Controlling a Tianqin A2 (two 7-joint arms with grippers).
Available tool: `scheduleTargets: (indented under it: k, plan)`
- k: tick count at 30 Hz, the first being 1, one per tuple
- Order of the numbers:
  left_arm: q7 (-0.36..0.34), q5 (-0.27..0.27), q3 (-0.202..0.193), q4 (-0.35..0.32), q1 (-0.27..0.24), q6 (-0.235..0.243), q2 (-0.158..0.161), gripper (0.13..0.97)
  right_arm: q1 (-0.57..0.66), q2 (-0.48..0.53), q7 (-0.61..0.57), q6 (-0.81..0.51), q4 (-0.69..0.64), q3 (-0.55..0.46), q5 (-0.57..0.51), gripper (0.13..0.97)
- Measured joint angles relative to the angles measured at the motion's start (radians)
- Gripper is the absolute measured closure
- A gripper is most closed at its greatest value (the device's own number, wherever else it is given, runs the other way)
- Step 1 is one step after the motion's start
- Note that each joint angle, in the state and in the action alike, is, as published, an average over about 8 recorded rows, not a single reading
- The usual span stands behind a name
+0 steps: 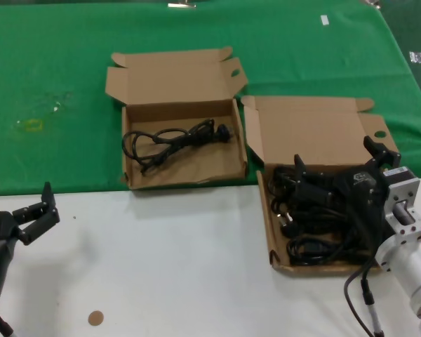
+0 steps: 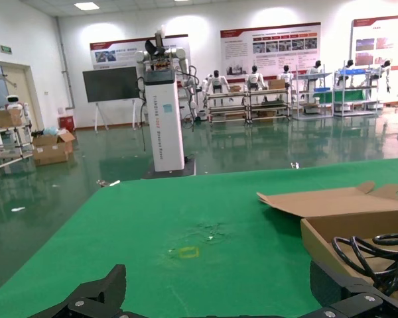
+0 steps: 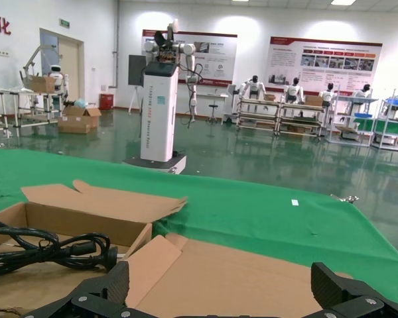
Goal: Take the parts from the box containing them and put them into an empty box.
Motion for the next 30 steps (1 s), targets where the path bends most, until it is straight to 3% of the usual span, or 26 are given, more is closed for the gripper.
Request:
scheduleTargets:
  k: [30]
  plan:
    - [0.000, 0.000, 0.000, 0.000, 0.000, 0.000, 0.000, 0.132, 0.000, 0.000, 0.000, 0.000, 0.000, 0.000, 0.000, 0.129]
